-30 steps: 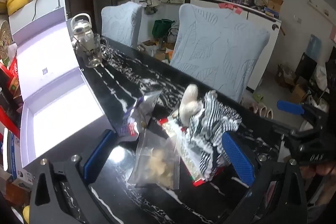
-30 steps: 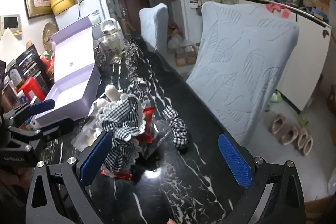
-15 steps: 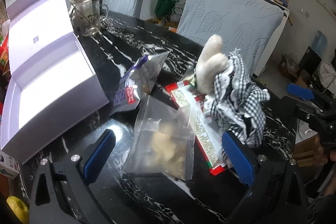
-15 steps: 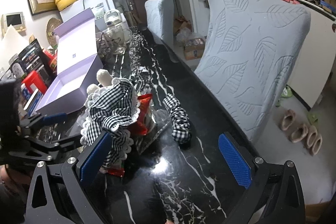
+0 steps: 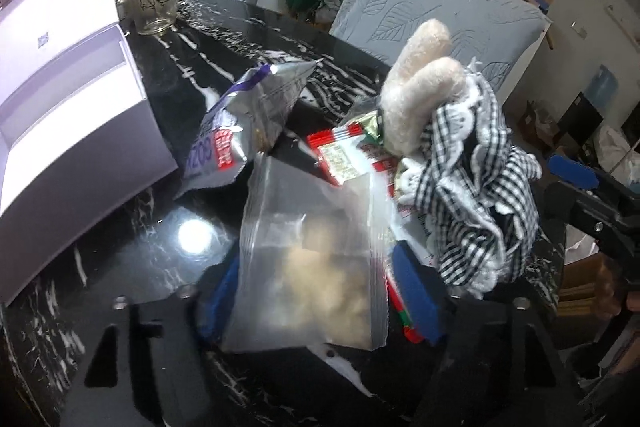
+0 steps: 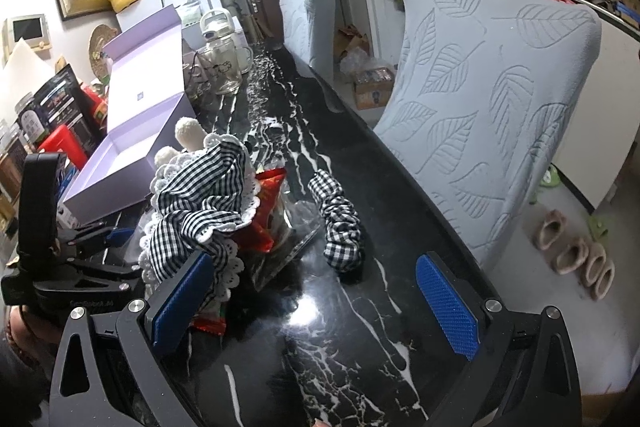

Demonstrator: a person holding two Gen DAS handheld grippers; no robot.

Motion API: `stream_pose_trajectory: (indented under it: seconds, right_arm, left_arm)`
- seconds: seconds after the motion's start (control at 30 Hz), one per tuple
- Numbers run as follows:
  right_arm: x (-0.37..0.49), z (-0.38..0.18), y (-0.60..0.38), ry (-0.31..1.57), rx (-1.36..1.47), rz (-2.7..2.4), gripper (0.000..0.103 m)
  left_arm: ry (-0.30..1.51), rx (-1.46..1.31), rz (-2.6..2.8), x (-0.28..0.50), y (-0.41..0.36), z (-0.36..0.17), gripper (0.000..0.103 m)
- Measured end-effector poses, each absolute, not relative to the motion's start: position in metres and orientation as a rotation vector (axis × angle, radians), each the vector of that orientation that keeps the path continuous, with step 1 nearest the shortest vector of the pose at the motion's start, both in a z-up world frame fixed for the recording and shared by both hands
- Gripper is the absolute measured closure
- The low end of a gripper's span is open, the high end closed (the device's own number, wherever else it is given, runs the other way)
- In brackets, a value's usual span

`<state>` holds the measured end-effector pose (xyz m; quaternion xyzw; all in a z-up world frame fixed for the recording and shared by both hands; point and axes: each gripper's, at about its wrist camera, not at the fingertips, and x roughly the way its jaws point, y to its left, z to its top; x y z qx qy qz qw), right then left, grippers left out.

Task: Organize soft objects
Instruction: 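Reach the left gripper to the clear zip bag while the right approaches the gingham cloth, then grasp the clear zip bag with the left gripper while the right grasps the gingham cloth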

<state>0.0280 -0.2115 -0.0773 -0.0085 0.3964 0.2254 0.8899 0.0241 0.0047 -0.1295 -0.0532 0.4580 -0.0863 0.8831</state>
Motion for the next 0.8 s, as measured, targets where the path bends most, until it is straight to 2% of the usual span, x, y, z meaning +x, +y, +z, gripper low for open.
stream_pose_trajectory:
  seconds: [0.07, 0.17, 0.8]
  right_arm:
    - [0.028, -0.078, -0.211, 0.822, -0.021, 0.47, 0.0]
    - [0.028, -0.077, -0.209, 0.822, -0.025, 0.475, 0.0]
    - [0.021, -0.068, -0.185, 0.816, -0.014, 0.562, 0.0]
  left_arm:
    - [0.949, -0.1, -0.19, 0.024, 0.002, -0.129, 0.045]
    - [0.94, -0.087, -0.22, 0.019, -0.003, -0.125, 0.058]
    - [0.848, -0.223, -0.124, -0.028, 0.035, -0.084, 0.058]
